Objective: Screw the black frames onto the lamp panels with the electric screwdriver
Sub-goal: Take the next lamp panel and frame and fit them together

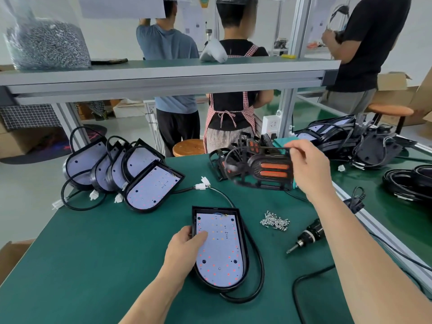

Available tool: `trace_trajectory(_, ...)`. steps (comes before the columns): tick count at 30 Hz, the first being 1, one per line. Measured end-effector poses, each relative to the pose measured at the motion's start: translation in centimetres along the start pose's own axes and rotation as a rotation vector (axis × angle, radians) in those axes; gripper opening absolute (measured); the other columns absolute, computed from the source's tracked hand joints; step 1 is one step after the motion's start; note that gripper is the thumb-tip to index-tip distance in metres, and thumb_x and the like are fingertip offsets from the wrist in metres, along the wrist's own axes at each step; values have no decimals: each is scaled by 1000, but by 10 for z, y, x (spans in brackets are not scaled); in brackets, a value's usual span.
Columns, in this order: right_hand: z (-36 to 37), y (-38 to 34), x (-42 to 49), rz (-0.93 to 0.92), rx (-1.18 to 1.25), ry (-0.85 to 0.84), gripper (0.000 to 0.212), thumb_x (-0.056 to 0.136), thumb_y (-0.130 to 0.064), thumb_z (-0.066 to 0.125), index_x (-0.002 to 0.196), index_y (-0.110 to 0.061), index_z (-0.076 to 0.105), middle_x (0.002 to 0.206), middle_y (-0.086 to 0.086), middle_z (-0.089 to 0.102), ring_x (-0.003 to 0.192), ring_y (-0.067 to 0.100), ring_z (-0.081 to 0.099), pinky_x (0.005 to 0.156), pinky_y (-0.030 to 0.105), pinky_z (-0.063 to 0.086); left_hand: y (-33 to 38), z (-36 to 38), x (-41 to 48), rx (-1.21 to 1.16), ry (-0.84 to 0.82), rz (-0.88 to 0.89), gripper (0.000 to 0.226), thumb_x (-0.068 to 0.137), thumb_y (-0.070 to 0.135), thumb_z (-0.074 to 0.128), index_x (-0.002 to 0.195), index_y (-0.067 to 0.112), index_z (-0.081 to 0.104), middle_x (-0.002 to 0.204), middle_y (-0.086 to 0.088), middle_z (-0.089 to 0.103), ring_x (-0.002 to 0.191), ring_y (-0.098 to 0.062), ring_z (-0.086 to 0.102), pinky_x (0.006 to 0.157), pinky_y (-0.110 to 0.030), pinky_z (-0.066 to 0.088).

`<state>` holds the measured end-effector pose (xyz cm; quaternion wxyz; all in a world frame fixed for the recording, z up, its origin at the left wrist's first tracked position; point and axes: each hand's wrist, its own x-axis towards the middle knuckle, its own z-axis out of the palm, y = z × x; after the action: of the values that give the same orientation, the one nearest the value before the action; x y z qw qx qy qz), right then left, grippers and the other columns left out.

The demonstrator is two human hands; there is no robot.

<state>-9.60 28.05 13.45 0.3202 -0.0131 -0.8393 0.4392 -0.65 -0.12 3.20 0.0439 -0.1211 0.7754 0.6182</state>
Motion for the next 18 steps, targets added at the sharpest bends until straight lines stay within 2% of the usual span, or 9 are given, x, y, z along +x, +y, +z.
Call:
trace_trajectory(2,3,-23,-4,-166,8,-140,25,103,-12,50,102,-28,70,99,-20,64,93,-9,58,82,4,40,-2,1,2,17,28,11,56,91,53,57,92,-2,55,85,-6,55,78,-21,51,80,-36,43)
trace_trajectory(3,8,-33,-7,-218,13,-258,25,103,-14,51,102,-29,71,99,-24,63,92,-16,57,78,-1,38,-4,1,3,29,38,8,58,97,56,49,95,-1,58,88,-1,57,82,-17,52,85,-36,44)
trace_trajectory(4,14,-41,-11,-260,6,-385,24,103,-15,52,103,-29,72,99,-25,63,91,-19,56,77,-2,39,-4,1,4,36,36,1,58,100,57,42,102,4,66,98,5,65,92,-15,58,96,-40,47)
trace_trajectory(6,29,-51,-16,-310,-47,-626,24,104,-17,53,102,-29,74,99,-22,66,90,-11,60,75,2,43,-2,2,3,47,27,-23,56,102,57,32,110,21,73,117,5,70,114,-19,62,109,-45,42)
trace_trajectory(9,54,-59,-20,-347,-98,-836,27,104,-13,52,104,-25,77,101,-13,71,85,-5,61,77,7,42,-1,1,2,69,31,-24,58,103,57,25,112,26,73,121,3,70,120,-23,60,112,-46,40)
trace_trajectory(13,84,-69,-25,-365,-50,-885,30,104,-7,49,112,-19,76,110,-5,75,97,0,65,91,18,46,0,2,2,99,36,11,60,105,53,23,107,23,74,116,2,72,118,-22,61,111,-46,40)
trace_trajectory(15,98,-71,-34,-364,-64,-907,32,104,-6,48,118,-18,74,112,-3,75,91,-3,65,88,17,46,0,3,3,101,52,21,61,105,52,23,104,18,74,111,0,74,114,-23,63,109,-46,41)
trace_trajectory(18,116,-63,-52,-317,-121,-920,29,101,-5,49,116,-13,73,112,3,75,104,16,66,93,28,46,-1,4,4,116,70,21,61,105,50,23,102,13,72,105,-1,74,109,-25,64,107,-47,43)
